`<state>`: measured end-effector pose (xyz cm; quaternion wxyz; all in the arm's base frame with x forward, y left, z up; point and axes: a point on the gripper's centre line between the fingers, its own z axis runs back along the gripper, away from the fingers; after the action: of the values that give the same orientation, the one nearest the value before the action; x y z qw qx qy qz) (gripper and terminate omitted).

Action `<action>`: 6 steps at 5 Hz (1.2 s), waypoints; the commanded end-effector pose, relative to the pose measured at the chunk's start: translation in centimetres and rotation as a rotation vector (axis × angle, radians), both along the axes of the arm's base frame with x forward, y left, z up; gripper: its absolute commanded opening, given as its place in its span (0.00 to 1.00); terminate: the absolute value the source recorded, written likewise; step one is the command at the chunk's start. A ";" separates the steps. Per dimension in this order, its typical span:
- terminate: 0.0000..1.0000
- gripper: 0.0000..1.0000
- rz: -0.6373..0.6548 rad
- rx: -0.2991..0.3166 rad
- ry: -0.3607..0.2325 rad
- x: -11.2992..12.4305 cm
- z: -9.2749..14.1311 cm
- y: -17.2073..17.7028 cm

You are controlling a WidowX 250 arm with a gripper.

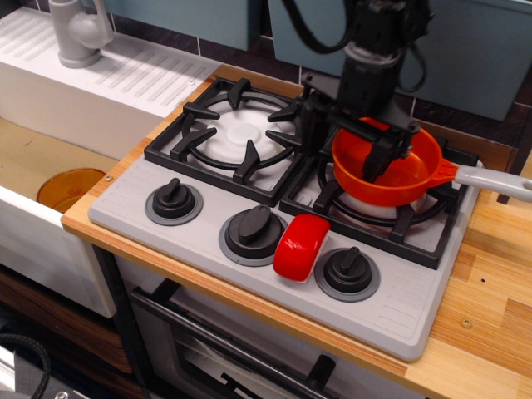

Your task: End effector transition from pot or pan to object

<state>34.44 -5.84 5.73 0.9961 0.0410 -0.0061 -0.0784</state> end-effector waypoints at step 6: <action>0.00 1.00 -0.011 -0.064 -0.156 -6.2 4.0 -1.0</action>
<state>27.62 -6.77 7.84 0.9952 0.0208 -0.0532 -0.0791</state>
